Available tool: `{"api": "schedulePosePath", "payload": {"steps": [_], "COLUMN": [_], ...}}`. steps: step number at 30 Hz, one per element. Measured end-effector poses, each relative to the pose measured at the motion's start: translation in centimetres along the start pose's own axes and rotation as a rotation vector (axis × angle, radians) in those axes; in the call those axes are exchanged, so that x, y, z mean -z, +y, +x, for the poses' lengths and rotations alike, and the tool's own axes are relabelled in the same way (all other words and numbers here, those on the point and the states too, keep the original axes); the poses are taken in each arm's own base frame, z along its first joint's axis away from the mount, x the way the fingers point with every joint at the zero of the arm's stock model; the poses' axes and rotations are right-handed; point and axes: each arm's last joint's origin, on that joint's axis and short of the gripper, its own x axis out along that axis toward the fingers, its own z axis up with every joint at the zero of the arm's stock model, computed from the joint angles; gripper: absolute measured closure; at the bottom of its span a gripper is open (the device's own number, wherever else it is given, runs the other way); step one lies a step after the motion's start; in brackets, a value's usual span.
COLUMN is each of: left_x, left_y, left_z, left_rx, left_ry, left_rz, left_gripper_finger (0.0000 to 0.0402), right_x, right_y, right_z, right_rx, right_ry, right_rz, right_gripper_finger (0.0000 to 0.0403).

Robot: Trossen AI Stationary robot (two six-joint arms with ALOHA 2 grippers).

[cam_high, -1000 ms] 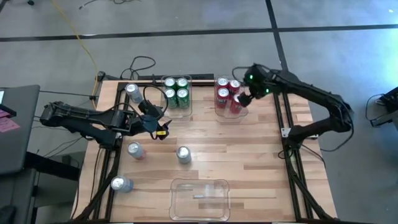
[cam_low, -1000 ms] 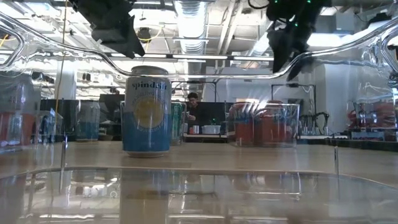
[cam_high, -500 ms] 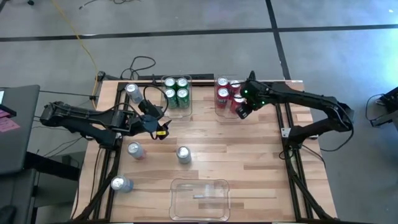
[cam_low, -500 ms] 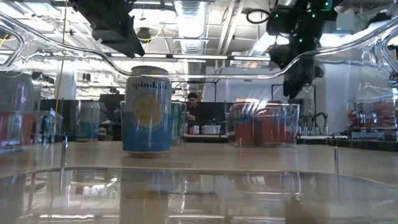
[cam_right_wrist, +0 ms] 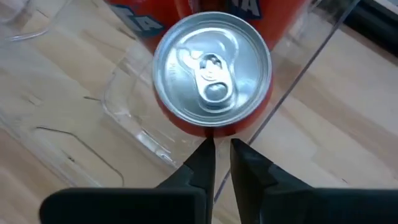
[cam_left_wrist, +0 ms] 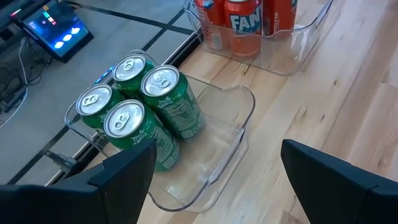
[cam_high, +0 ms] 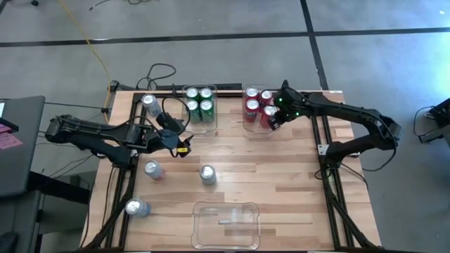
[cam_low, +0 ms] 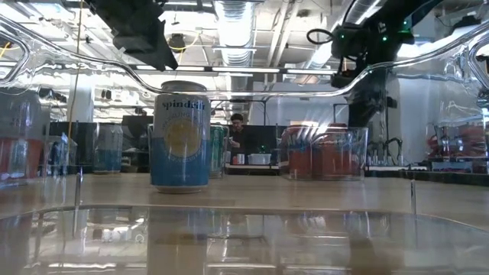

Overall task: Sort soda cans
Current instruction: Put the red soda can into the top right transparent bin

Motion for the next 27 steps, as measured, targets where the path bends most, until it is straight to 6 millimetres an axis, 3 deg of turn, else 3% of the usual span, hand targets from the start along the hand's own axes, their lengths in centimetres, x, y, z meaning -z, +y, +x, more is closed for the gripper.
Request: {"api": "schedulePosePath", "payload": {"steps": [12, 22, 27], "left_x": [0.0, 0.1, 0.1], "left_y": [0.0, 0.0, 0.0], "left_z": [0.0, 0.0, 0.0], "left_rx": [0.0, -0.002, -0.002], "left_ry": [-0.001, 0.007, 0.007], "left_rz": [0.006, 0.012, 0.012], "left_gripper_finger": [0.0063, 0.0063, 0.0063], "right_x": [-0.3, -0.8, -0.9], "right_y": [0.4, 0.9, 0.7], "right_z": [0.8, 4.8, 5.4], "right_rx": [-0.042, 0.003, 0.009], "right_ry": [-0.033, 0.037, 0.044], "right_rz": [-0.018, -0.027, -0.025], "right_gripper_finger": [0.0337, 0.0337, 0.0337]}}
